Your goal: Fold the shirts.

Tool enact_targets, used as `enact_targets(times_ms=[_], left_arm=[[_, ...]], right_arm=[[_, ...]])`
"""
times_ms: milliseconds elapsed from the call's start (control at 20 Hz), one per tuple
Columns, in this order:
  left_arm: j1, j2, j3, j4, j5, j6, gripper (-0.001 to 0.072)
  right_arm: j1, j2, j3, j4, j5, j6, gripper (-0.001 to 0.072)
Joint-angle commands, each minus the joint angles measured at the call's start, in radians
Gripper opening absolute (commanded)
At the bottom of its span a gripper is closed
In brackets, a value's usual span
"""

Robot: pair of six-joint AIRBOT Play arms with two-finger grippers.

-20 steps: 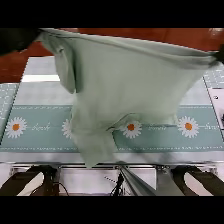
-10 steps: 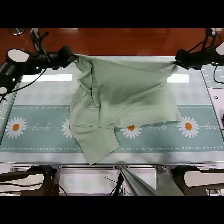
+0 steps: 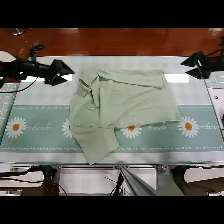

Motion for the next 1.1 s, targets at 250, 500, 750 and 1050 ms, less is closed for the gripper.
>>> enact_targets(times_ms=[250, 500, 750, 1050], left_arm=[[0.221, 0.337, -0.642, 0.069, -0.040, 0.079, 0.0701], [0.243, 0.362, -0.835, 0.000, 0.062, 0.095, 0.0702], [0.154, 0.354, -0.893, -0.126, 0.187, 0.097, 0.0700], [-0.120, 0.354, -0.889, -0.235, 0.451, 0.095, 0.0664]], right_arm=[[-0.117, 0.388, -0.558, 0.077, -0.024, -0.250, 0.0622], [-0.117, 0.510, -0.758, 0.219, -0.050, -0.326, 0.0622], [-0.117, 0.510, -0.763, 0.213, -0.036, -0.329, 0.0622], [-0.117, 0.510, -0.763, 0.188, -0.032, -0.307, 0.0622]])
